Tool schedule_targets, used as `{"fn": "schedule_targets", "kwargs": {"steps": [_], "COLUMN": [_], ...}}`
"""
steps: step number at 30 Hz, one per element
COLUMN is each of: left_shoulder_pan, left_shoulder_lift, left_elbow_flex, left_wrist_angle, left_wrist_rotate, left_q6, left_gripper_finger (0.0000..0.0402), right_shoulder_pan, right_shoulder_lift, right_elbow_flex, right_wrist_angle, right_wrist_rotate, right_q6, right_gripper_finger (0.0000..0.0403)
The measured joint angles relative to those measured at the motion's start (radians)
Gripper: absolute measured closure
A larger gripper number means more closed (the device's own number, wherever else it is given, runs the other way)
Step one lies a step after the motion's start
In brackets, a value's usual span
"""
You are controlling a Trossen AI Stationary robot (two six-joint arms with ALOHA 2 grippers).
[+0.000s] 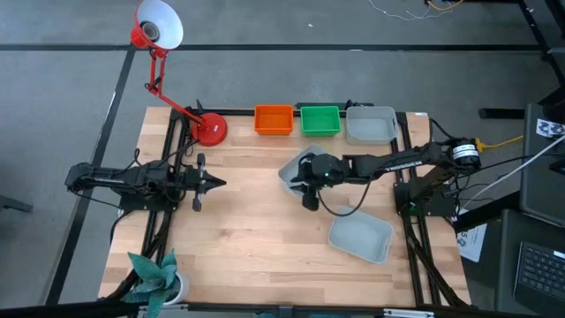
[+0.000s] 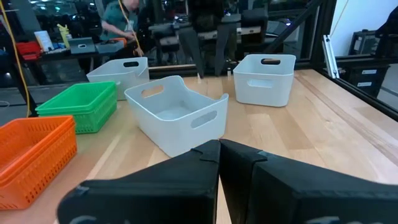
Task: Stack baskets by color
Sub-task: Stack the middle gray bin on the top gray bin
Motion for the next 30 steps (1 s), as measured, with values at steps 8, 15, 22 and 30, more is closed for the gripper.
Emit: {"fn": "schedule_targets", "kwargs": {"steps": [8,15,22,30], "left_shoulder_pan": [0.000,0.000,0.000,0.000], "left_shoulder_lift": [0.000,0.000,0.000,0.000], "left_elbow_flex": [0.000,0.000,0.000,0.000], "left_wrist_angle": [0.000,0.000,0.000,0.000], "left_wrist_rotate": [-0.001,-0.002,-0.002,-0.002], "left_q6": [0.000,0.000,0.000,0.000], "left_gripper_finger": [0.0401,0.0401,0.0401,0.0401], "right_shoulder_pan": [-0.042,-0.066,-0.066,-0.066], "right_shoulder_lift": [-0.022,0.001,0.004,0.008], "right_elbow_flex": [0.044,0.038,0.038,0.038], "right_wrist_angle": [-0.333,-0.505,-0.540,-0.544], "right_wrist_rotate": [0.004,0.004,-0.007,-0.007], "right_q6": [-0.373,-0.398,-0.424,-0.424], "right_gripper_finger": [0.0295,0.0295,0.0295,0.0295]}}
